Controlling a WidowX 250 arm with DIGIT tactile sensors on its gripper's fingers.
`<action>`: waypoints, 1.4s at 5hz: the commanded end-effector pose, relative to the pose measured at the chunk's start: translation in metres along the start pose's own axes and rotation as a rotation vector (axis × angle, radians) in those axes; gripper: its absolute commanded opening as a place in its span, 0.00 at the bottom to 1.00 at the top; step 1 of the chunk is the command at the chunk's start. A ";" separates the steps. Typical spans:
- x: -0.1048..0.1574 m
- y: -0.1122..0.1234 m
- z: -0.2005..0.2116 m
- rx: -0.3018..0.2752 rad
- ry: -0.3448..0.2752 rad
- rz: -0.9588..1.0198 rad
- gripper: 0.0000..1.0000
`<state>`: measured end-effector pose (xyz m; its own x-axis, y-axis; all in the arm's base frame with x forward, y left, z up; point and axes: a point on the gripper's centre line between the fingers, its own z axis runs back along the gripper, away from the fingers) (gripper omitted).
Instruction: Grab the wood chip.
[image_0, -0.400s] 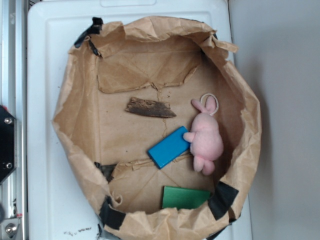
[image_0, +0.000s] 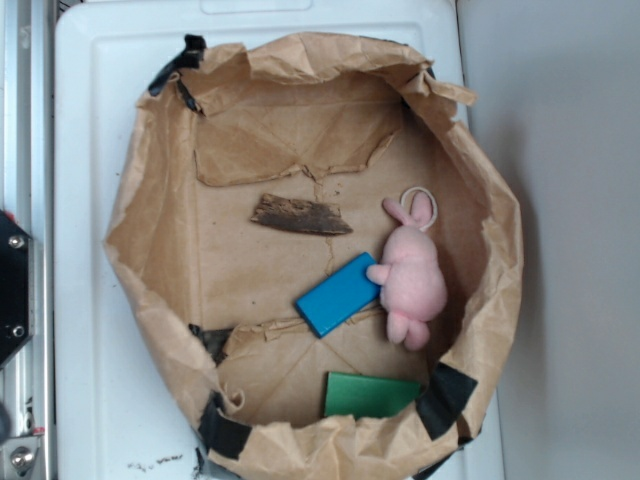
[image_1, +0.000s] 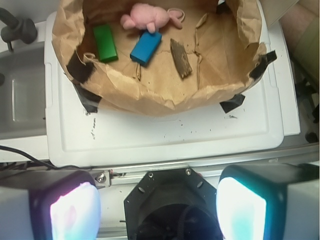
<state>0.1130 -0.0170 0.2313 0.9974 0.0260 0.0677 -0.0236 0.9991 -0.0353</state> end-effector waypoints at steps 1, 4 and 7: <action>-0.042 0.022 -0.010 0.012 0.023 -0.045 1.00; -0.042 0.022 -0.010 0.012 0.023 -0.045 1.00; 0.045 -0.015 -0.054 0.014 0.059 -0.100 1.00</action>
<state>0.1578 -0.0296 0.1696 0.9969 -0.0692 -0.0387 0.0685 0.9975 -0.0178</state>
